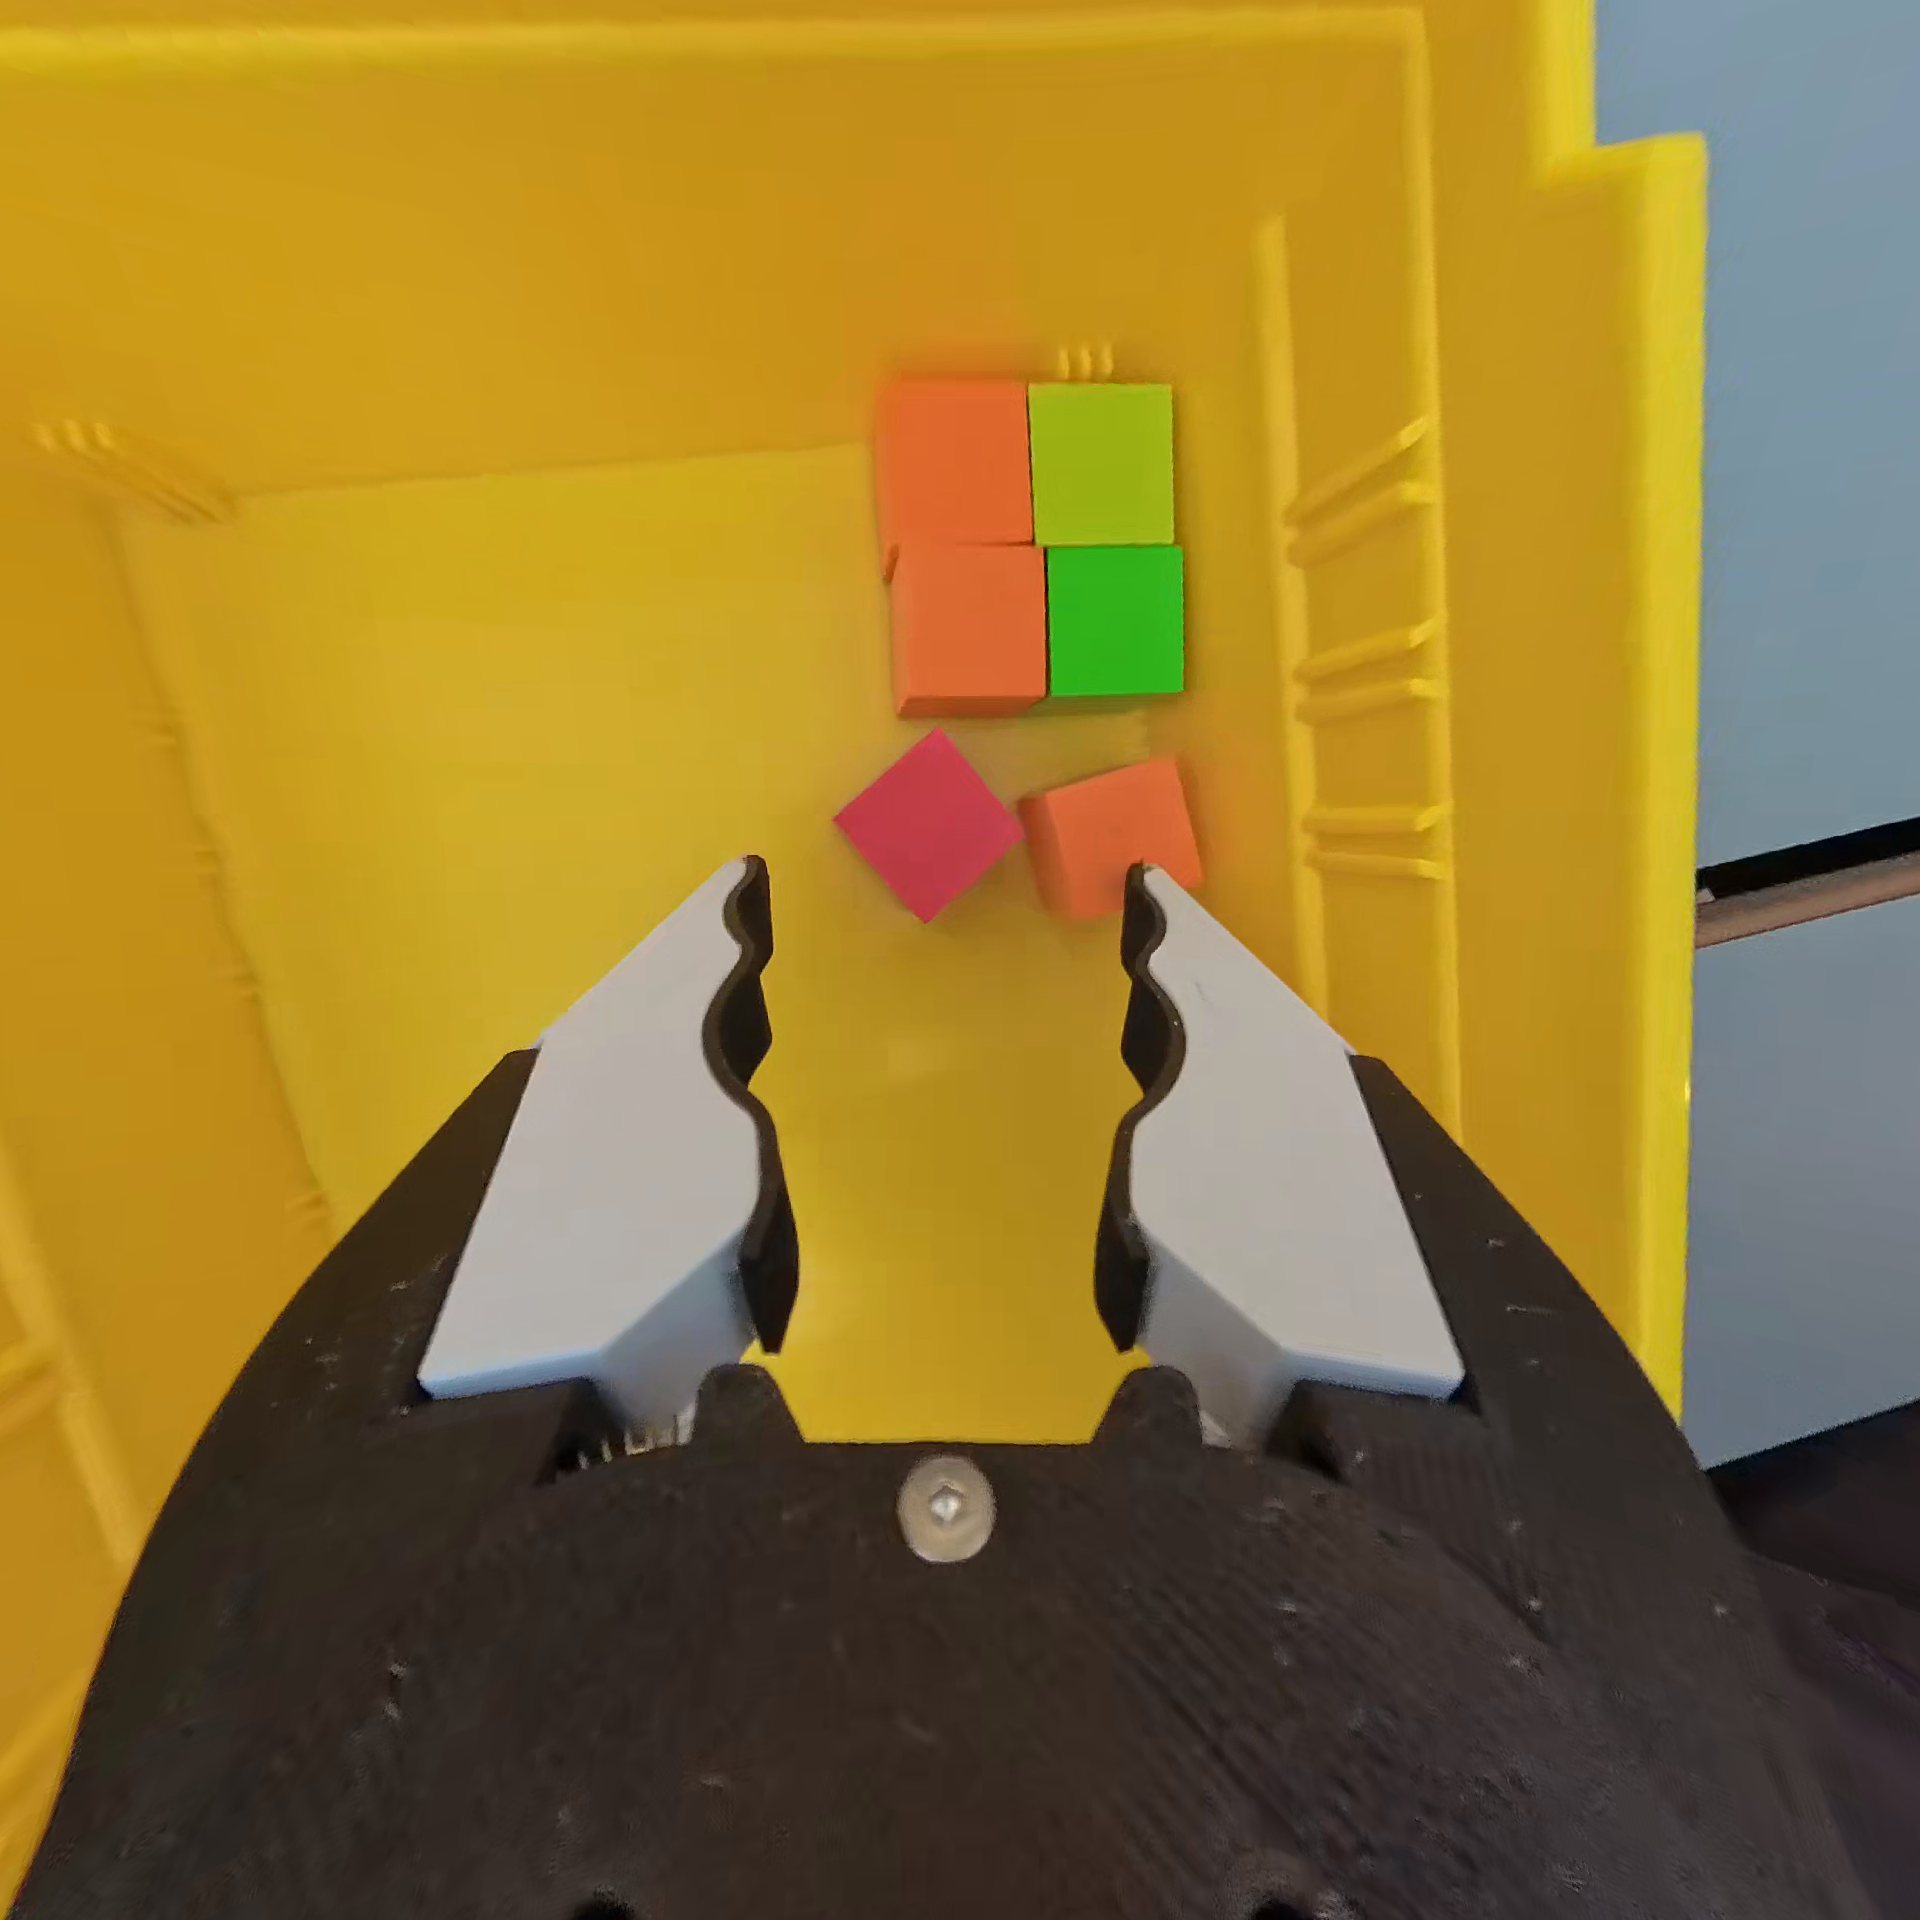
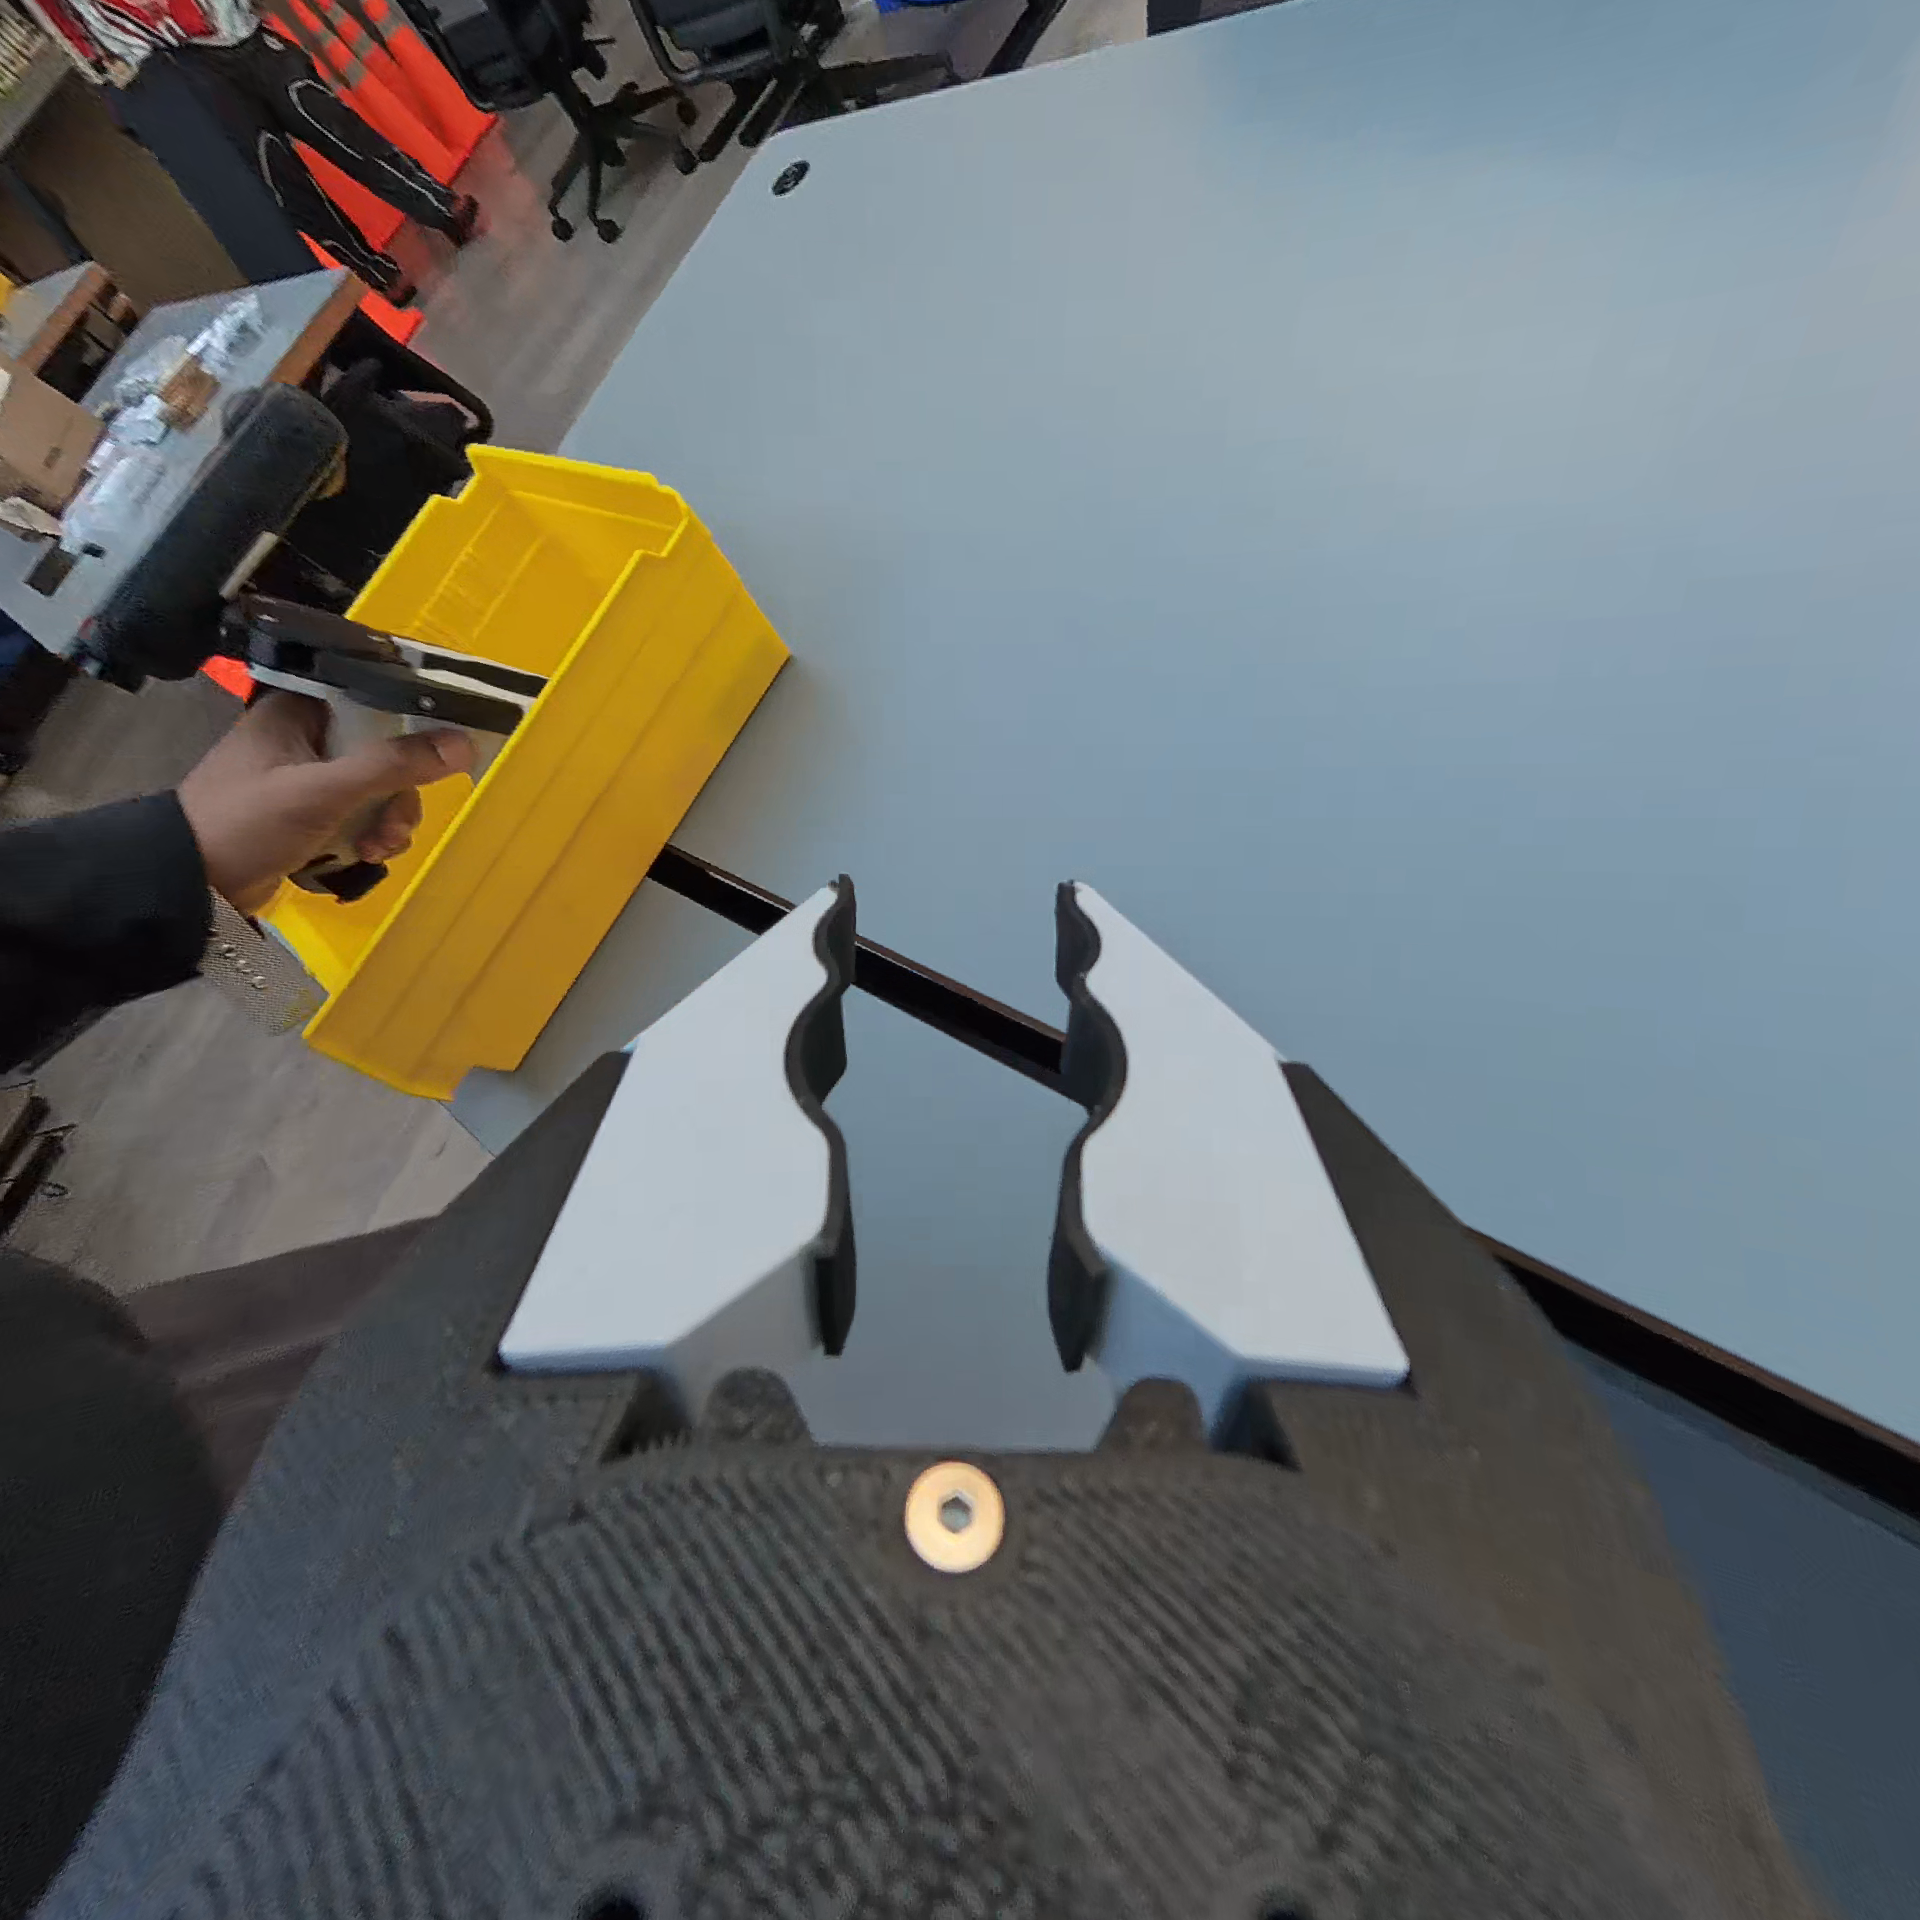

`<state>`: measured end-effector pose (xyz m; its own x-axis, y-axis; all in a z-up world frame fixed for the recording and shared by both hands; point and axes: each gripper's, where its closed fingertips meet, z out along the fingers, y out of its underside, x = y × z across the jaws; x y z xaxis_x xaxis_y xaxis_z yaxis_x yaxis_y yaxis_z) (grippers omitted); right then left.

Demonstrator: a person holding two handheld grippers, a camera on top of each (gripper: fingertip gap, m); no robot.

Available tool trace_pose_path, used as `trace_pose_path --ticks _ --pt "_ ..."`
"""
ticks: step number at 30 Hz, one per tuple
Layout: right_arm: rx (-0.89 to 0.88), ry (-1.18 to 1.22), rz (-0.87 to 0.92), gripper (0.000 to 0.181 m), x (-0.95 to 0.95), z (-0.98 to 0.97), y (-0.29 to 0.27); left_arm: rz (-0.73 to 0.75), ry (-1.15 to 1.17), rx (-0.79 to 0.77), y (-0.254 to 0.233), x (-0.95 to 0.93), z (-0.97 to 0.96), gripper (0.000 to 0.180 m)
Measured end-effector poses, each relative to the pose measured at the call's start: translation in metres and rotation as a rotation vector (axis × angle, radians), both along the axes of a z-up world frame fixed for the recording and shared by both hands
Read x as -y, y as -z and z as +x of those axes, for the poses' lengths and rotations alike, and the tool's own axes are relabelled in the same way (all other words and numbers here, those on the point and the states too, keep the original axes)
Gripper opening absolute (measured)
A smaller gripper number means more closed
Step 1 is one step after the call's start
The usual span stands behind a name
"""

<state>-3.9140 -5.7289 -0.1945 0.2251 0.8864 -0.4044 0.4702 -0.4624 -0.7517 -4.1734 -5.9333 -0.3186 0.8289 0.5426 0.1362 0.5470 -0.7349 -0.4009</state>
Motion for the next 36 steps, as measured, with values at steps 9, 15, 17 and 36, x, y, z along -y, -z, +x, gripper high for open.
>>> trace_pose_path --ticks 9,15,17,36 --pt "0.024 -0.137 0.031 0.037 -0.002 -0.014 -0.008 0.119 -0.062 0.074 -0.005 -0.009 0.001 0.035" --pt "0.045 -0.101 0.183 0.053 -0.005 -0.025 -0.022 0.178 -0.054 -0.356 -0.066 0.002 -0.04 0.04" --pt "0.004 -0.072 0.263 0.061 -0.006 -0.036 -0.038 0.233 -0.044 -0.665 -0.122 0.003 -0.059 0.04" --pt "0.115 0.171 0.69 0.049 0.01 -0.131 -0.073 0.707 0.246 -0.599 -0.189 -0.059 -0.066 0.0"
